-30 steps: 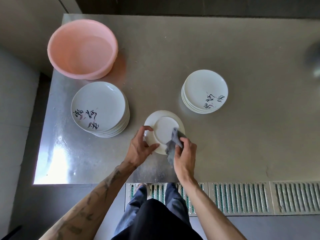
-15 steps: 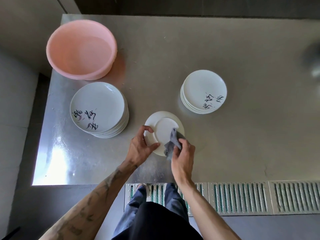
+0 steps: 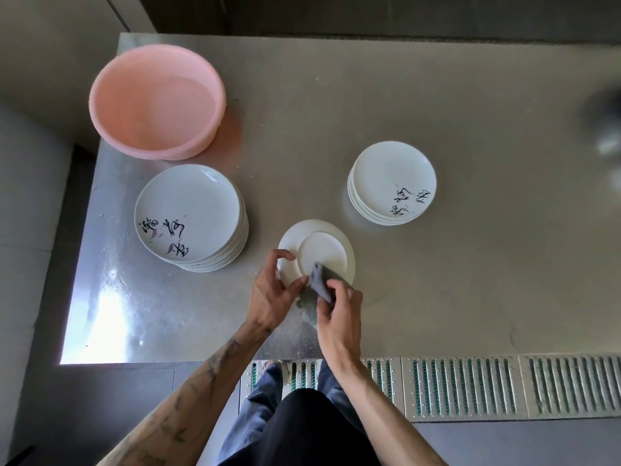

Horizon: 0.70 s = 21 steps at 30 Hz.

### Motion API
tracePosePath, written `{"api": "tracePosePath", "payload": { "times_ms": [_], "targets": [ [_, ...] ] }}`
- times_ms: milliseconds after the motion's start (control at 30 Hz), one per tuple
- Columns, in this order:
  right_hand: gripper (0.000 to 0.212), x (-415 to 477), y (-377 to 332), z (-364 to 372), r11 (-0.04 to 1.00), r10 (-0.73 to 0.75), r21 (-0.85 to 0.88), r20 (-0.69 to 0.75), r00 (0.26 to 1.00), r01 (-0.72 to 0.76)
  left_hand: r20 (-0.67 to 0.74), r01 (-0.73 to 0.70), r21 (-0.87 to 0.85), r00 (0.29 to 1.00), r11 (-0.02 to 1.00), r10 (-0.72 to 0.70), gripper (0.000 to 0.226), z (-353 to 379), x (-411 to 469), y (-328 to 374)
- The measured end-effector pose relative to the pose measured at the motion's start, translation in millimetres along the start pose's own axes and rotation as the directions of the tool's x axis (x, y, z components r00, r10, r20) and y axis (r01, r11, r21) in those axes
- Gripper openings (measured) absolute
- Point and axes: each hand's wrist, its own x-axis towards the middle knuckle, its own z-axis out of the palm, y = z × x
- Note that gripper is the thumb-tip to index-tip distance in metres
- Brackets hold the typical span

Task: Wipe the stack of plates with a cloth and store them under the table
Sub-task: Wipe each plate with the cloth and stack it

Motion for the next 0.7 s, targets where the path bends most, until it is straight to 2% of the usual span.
{"api": "tracePosePath", "payload": {
  "times_ms": [67,200,233,367,433,533,600,700],
  "targets": [
    [0.026,13,-2,-7,0.999,0.038,0.012,-0.026,0.999,-0.038,-0.014,0.015,-0.004,1.0,1.0,-0.015,0.038,-1,-1,1],
    [0.029,39,-1,-19,0.991,0.13,-0.019,-0.047,0.99,-0.131,-0.039,0.02,-0.066,0.999,0.998,-0.023,0.017,1,0,2],
    [0.027,34,-2,-17,0.993,0.117,-0.016,-0.043,0.992,-0.118,-0.038,0.022,-0.073,0.999,0.997,-0.025,0.015,2,-1,1],
    [0.024,7,-2,-4,1.0,-0.021,-0.02,-0.005,1.0,0.021,0.016,0.063,-0.115,0.998,0.991,-0.062,0.03,2,-4,2],
    [0.024,15,-2,-9,1.0,0.025,-0.007,-0.012,1.0,-0.025,0.032,0.075,-0.09,0.997,0.993,-0.072,0.03,0,-4,5],
    [0.024,36,-1,-20,0.993,0.115,-0.012,-0.052,0.992,-0.116,0.031,0.068,-0.071,0.997,0.995,-0.066,0.017,-2,-1,8],
    [0.024,33,-4,-18,0.996,0.083,-0.006,-0.052,0.995,-0.084,0.017,0.055,-0.087,0.998,0.995,-0.053,0.013,0,-1,8],
    [0.025,11,-7,-5,0.999,-0.019,-0.041,-0.014,1.0,0.019,0.046,0.079,-0.129,0.996,0.988,-0.074,0.027,1,-2,9]
  ]
}}
